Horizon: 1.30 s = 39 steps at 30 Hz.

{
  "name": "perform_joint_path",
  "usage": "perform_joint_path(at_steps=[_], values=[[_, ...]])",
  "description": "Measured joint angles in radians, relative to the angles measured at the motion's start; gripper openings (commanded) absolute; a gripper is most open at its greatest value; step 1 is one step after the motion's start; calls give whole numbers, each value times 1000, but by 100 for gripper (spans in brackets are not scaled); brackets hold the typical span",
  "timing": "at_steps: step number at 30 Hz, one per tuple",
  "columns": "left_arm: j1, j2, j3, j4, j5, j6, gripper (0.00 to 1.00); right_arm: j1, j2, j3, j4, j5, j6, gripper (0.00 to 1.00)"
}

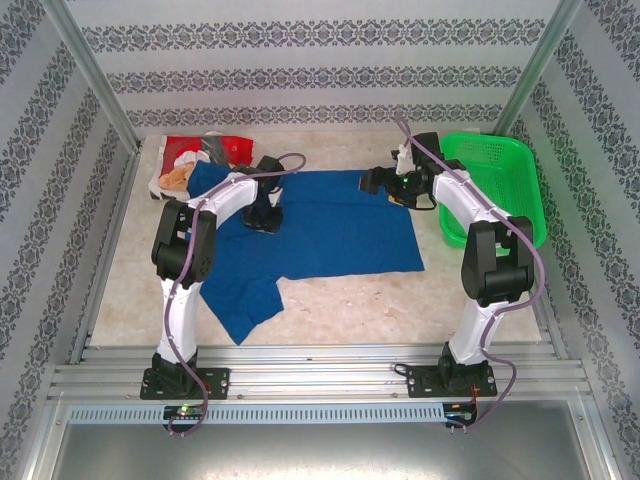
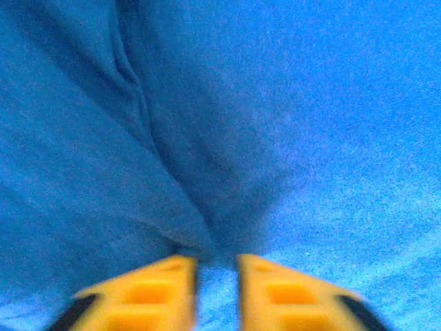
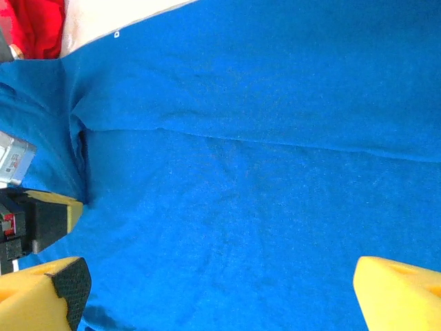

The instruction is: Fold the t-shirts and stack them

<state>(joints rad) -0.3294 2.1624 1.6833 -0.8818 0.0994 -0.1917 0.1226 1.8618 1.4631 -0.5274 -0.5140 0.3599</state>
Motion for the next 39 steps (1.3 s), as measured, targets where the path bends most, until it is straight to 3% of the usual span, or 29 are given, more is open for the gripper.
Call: perform_joint_path(at_steps=[2,5,8,11,15,19,22,27,31,39], values=[[-3,-6,-6,-2,2,-10,56,0,0,0,-5,3,0,98],[-6,-36,-6,-14,-4,-27,65,3,0,0,-35,16,0,98],[-4,-130,-18,-39,-3,-82,70,9,-7,-28,-77,44,8,98],[9,-327,-121,-39,34,-180,71,23,-38,-102,-152,87,36,98],[52,-623,-350,-64,117,-340,68,71,-111,-230,-258,145,91,98],[55,-790,-612,-127,193,-475,63,100,-153,-304,-336,179,134,98],[40,-857,-749,-216,223,-538,58,96,-155,-311,-371,202,144,98],[6,-970,-819,-321,256,-603,48,95,-154,-311,-391,216,143,98],[-31,-1026,-897,-328,289,-647,40,89,-146,-301,-398,216,142,98],[-126,-999,-1011,-262,300,-718,38,67,-137,-293,-397,215,129,98]])
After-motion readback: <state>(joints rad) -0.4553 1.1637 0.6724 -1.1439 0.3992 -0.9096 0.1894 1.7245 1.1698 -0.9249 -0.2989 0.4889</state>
